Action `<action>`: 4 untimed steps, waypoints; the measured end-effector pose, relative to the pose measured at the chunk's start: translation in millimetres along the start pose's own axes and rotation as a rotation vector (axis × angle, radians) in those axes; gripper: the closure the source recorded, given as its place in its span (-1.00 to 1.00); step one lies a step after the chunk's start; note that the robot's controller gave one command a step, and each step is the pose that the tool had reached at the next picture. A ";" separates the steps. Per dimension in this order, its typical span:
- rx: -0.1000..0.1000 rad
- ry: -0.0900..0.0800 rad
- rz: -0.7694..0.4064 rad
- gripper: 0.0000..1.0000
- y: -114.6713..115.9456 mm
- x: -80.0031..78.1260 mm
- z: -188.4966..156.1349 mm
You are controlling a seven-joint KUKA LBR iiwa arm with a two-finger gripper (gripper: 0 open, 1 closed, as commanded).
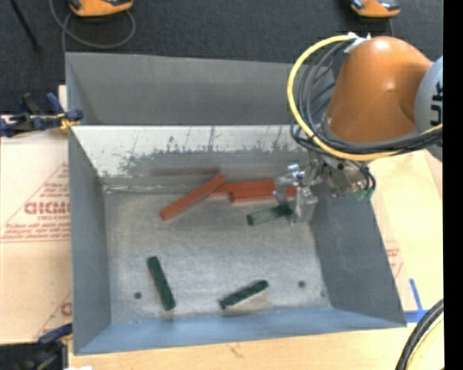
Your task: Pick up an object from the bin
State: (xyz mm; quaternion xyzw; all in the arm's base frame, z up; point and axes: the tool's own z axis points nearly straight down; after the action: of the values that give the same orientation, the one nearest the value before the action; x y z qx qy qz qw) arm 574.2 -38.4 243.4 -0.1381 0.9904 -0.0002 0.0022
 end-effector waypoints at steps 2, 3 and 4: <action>-0.001 0.000 0.003 1.00 -0.1 0.1 0.0; -0.001 0.000 0.004 1.00 -0.2 0.1 0.0; -0.001 0.000 0.005 1.00 -0.1 0.1 0.0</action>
Offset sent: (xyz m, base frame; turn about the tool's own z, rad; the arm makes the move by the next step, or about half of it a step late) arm 0.0000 0.0000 0.0000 0.0000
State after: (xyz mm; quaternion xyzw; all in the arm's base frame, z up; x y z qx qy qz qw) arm 574.1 -38.6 243.3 -0.1357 0.9907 0.0002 0.0020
